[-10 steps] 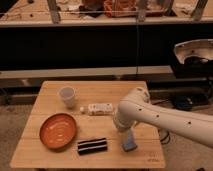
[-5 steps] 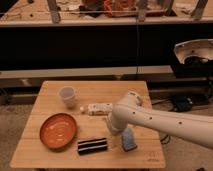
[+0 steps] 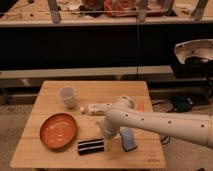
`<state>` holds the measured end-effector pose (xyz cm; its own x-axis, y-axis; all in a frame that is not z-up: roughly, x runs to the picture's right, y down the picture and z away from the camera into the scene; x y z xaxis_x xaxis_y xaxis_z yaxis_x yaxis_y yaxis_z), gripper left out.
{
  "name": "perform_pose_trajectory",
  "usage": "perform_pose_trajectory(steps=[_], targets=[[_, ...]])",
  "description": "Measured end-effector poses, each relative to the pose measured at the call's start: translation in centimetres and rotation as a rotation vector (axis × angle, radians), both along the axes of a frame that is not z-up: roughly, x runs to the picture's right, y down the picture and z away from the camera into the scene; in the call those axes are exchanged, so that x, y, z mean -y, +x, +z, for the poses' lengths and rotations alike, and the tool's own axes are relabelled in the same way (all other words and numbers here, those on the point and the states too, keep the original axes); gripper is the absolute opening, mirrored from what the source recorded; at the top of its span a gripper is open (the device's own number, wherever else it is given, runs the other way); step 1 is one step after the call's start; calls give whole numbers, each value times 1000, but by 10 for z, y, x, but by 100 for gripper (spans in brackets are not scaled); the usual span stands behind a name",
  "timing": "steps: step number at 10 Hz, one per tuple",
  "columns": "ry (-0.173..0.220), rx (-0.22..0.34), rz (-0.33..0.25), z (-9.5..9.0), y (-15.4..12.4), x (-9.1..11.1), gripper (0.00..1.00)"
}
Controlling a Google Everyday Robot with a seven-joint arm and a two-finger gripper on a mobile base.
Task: Place the eraser in the ceramic cup
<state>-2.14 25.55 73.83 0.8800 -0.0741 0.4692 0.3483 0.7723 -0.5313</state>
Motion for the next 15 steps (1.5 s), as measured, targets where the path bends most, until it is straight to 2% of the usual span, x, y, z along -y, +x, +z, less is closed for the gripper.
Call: perform_pose_trajectory(steps=[3,8,15], targets=[[-8,31,-1,5,-12,-11,80],[-13,49,16,11,-25,-24,80],[-49,50,31,18,-29,-34,80]])
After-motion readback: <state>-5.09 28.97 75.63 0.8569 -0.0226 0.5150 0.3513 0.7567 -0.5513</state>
